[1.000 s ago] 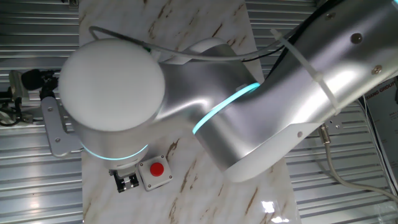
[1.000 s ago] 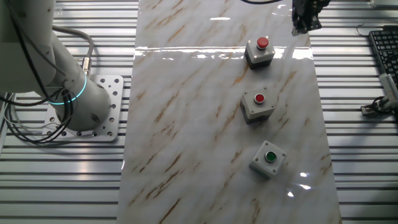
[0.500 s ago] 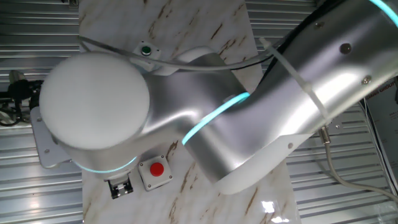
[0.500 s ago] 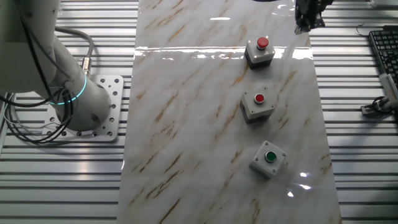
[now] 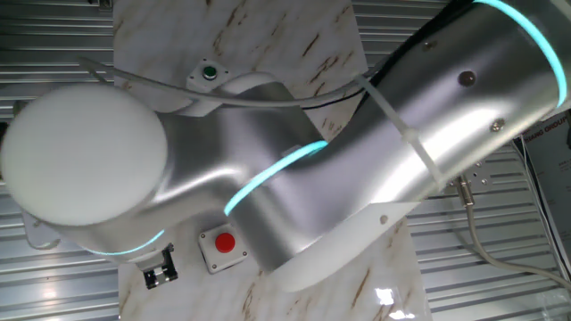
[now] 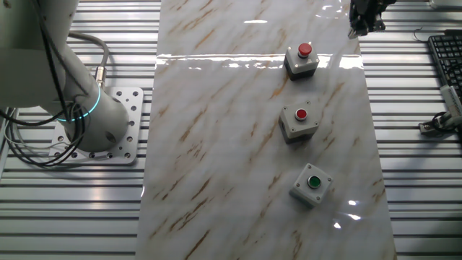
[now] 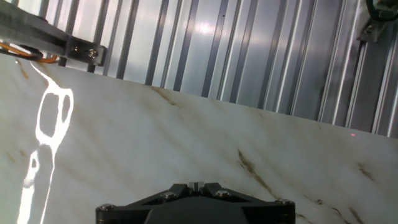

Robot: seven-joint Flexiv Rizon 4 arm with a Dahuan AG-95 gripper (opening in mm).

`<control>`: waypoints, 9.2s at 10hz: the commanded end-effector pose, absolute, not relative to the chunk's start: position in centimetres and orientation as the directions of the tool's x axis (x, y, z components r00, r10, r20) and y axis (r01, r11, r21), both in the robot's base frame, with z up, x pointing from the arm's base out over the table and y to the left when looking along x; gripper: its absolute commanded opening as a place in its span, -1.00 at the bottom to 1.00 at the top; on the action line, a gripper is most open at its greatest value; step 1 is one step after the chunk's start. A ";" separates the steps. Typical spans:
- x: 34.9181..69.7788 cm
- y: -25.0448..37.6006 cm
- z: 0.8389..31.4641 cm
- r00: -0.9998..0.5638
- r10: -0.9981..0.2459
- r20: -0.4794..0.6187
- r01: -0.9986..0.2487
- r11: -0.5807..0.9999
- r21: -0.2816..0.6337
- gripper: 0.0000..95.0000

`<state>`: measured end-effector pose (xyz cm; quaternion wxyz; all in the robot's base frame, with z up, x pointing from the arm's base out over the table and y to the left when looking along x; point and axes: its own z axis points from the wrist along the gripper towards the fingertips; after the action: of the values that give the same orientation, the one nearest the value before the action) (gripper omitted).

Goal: Press three buttons from left to right in sequence

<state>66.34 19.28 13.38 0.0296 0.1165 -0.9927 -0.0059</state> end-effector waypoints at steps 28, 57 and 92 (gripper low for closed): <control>61.5 15.5 12.7 -0.970 -0.242 -0.031 -0.244 0.967 0.080 -1.00; 59.4 13.4 11.8 -0.953 -0.301 -0.041 -0.303 0.952 0.044 -1.00; 59.4 13.4 11.8 -0.909 -0.416 0.028 -0.413 0.908 0.071 -1.00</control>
<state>59.11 13.34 11.91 0.0183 0.2176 -0.9755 -0.0268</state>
